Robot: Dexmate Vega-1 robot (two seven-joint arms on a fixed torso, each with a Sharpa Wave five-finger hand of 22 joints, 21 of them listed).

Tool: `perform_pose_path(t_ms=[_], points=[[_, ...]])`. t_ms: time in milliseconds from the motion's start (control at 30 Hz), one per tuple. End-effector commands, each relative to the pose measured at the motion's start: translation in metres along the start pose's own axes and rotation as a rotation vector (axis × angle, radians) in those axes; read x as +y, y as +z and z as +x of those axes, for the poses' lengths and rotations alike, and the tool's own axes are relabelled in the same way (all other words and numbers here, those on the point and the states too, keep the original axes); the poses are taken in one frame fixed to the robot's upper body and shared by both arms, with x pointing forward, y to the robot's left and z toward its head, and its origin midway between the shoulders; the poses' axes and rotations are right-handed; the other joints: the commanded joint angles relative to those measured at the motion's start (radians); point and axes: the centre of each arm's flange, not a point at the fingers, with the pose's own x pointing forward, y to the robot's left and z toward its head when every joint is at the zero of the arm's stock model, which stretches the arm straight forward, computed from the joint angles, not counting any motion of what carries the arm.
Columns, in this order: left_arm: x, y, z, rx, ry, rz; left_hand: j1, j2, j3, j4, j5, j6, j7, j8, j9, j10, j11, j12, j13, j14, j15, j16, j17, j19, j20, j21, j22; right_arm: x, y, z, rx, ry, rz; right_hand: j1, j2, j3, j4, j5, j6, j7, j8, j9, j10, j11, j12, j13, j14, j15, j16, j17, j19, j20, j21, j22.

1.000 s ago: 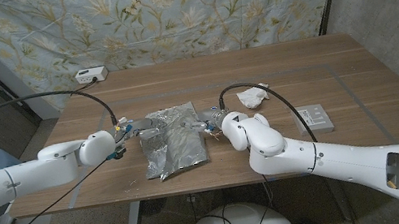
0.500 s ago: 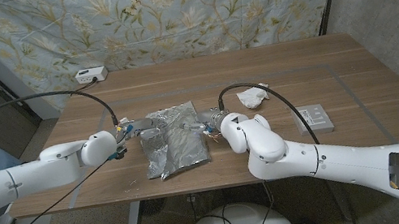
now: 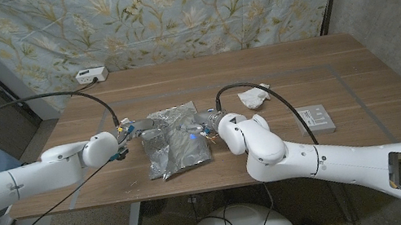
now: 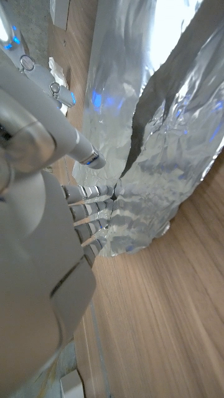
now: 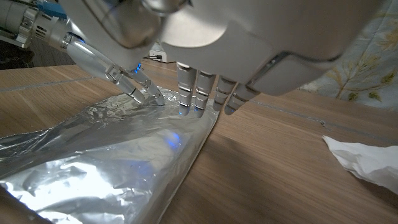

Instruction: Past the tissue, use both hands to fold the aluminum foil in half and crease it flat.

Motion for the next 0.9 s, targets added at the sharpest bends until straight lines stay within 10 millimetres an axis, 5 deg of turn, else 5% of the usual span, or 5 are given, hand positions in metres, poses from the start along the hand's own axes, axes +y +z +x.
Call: perform_pose_path(t_ms=[33, 900], points=[[-0.001, -0.001, 0.002, -0.001, -0.004, -0.008, 0.009, -0.002, -0.002, 0.002, -0.002, 0.004, 0.002, 0.007, 0.004, 0.005, 0.004, 0.002, 0.001, 0.009, 0.001, -0.002, 0.0, -0.001, 0.0, 0.004, 0.002, 0.011, 0.0, 0.016, -0.031, 0.027, -0.006, 0.013, 0.046, 0.008, 0.001, 0.005, -0.006, -0.001, 0.003, 0.0, -0.004, -0.007, 0.005, -0.001, -0.006, 0.006, 0.006, 0.001, -0.005, 0.0, 0.006, -0.001], [-0.001, 0.007, 0.001, -0.022, -0.011, -0.003, 0.011, -0.003, -0.003, 0.0, -0.002, 0.012, 0.003, 0.009, 0.004, 0.008, 0.002, 0.002, 0.001, 0.01, -0.002, -0.002, -0.001, 0.0, -0.003, 0.004, 0.002, 0.038, -0.033, 0.028, -0.04, 0.005, 0.001, 0.019, 0.051, 0.025, -0.001, 0.004, 0.007, -0.012, 0.011, 0.0, 0.01, -0.017, 0.011, -0.001, 0.001, -0.013, 0.012, 0.001, 0.008, -0.018, 0.012, 0.0]])
